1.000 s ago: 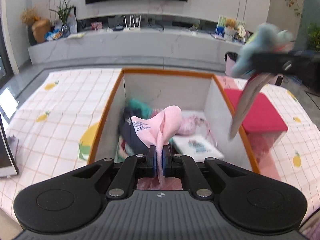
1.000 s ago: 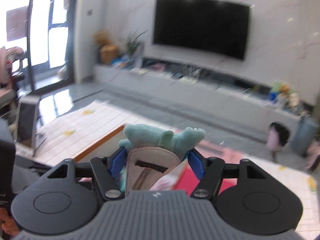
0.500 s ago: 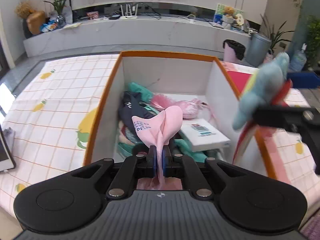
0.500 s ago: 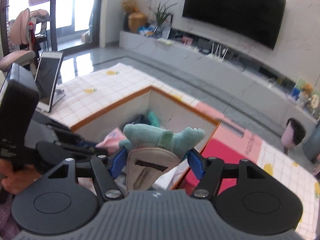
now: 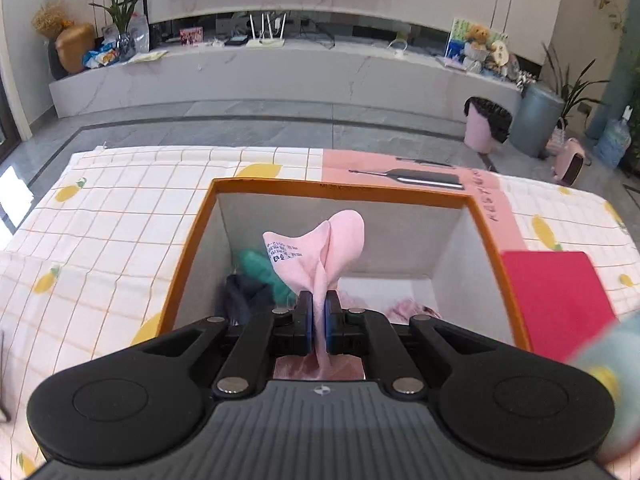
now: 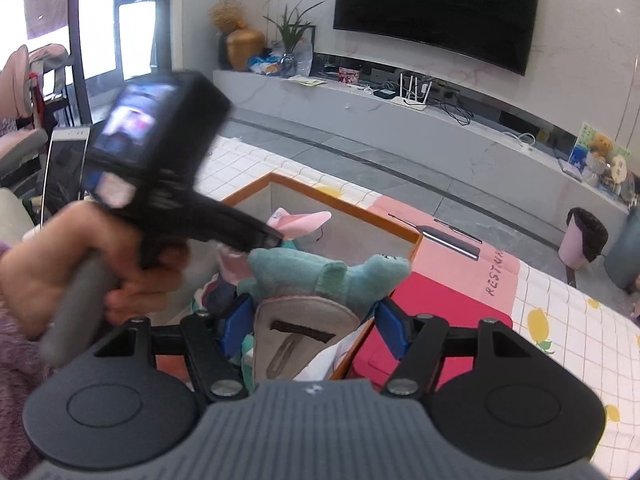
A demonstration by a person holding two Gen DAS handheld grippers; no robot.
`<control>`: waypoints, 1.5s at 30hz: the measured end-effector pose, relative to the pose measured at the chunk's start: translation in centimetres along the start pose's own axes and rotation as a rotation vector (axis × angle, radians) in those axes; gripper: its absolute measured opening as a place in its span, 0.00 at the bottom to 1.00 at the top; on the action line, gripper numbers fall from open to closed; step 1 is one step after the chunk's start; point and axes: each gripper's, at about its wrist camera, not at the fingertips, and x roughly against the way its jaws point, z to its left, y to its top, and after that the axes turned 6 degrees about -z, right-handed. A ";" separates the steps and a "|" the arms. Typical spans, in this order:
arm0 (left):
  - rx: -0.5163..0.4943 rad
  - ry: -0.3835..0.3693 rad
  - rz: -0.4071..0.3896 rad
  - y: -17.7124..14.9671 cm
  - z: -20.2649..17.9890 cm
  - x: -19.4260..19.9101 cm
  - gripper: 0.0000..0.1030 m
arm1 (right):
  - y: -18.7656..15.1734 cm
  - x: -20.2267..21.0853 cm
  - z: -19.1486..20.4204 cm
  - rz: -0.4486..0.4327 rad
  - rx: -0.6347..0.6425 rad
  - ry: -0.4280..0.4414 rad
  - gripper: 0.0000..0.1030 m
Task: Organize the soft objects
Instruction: 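Lower the pink cloth and slipper into the box and open both tools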
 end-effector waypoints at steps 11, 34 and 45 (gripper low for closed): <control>0.020 0.014 0.083 0.3 1.0 -5.1 0.07 | 1.9 -3.2 -1.7 -0.023 -0.110 -0.100 0.64; 0.261 -0.186 0.151 2.0 5.9 -1.6 0.68 | 6.5 -11.2 -2.0 0.241 -0.068 -0.172 0.63; 0.227 -0.223 0.007 1.2 8.6 1.8 0.68 | 5.2 -18.7 1.4 0.330 0.072 -0.232 0.58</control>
